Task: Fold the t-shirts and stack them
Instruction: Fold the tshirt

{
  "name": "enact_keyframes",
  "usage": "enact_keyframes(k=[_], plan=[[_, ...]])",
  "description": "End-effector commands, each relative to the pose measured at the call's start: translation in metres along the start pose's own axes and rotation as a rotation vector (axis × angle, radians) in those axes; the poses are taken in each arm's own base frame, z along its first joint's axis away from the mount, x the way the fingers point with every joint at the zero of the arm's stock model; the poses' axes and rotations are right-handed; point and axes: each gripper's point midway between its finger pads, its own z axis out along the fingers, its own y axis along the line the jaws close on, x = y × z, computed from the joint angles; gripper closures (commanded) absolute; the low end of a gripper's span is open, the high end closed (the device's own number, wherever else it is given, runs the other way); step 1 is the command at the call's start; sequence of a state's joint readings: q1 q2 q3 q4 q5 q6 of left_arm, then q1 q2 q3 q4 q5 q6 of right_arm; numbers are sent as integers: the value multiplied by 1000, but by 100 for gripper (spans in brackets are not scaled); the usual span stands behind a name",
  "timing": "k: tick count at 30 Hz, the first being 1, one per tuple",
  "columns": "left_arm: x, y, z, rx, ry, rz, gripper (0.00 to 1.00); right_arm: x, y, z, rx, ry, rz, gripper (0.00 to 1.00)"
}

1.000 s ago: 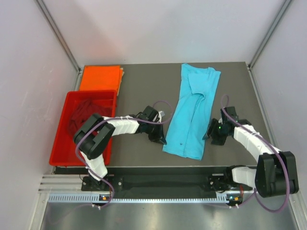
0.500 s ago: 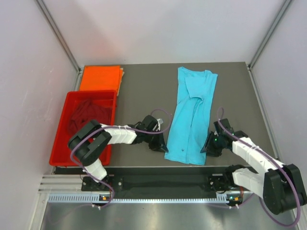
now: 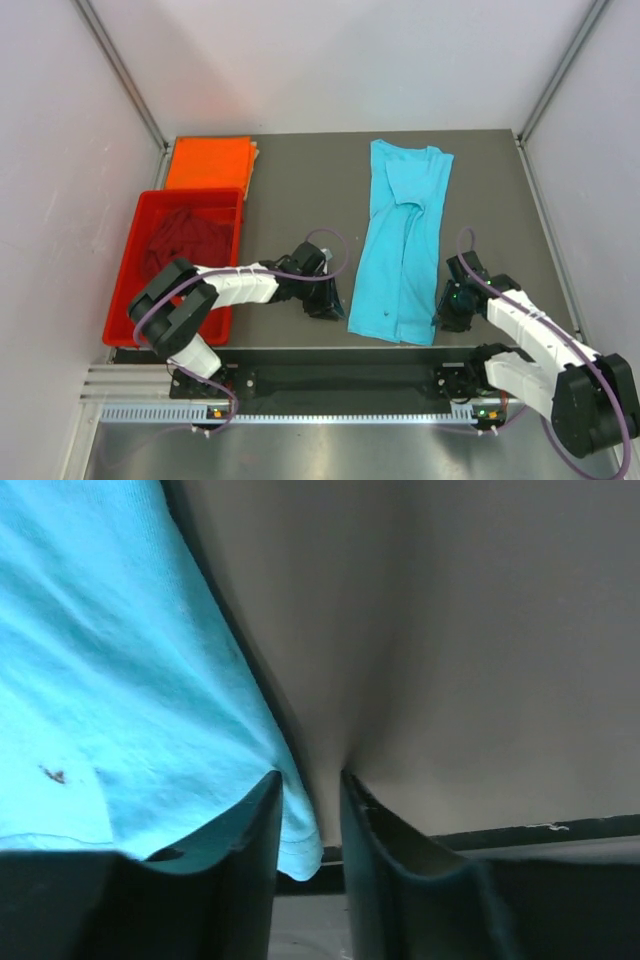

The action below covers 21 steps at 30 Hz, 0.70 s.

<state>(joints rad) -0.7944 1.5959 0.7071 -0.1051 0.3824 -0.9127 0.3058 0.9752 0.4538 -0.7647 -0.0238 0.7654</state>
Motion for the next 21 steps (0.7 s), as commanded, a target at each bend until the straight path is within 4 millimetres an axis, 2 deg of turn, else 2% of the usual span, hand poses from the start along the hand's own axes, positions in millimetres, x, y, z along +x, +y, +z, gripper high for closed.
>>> enact_keyframes(k=[1,7,12,15,17,19,21], plan=[[-1,9,-3,-58,-8,23,66,-10,3,-11,13,-41,-17,68],[10,9,10,-13,43,27,65,-7,11,-12,-28,-12,-35,66],[21,4,27,-8,69,39,67,-5,9,-12,-19,-4,-44,66],[30,6,35,-27,83,17,81,-10,9,-17,-7,-21,-48,67],[33,3,39,-15,81,5,95,-10,10,-18,-9,-13,-59,68],[38,5,43,-27,83,-3,100,-8,8,-16,-3,-2,-63,69],[41,8,45,-46,79,-6,100,-5,5,-12,9,12,-72,71]])
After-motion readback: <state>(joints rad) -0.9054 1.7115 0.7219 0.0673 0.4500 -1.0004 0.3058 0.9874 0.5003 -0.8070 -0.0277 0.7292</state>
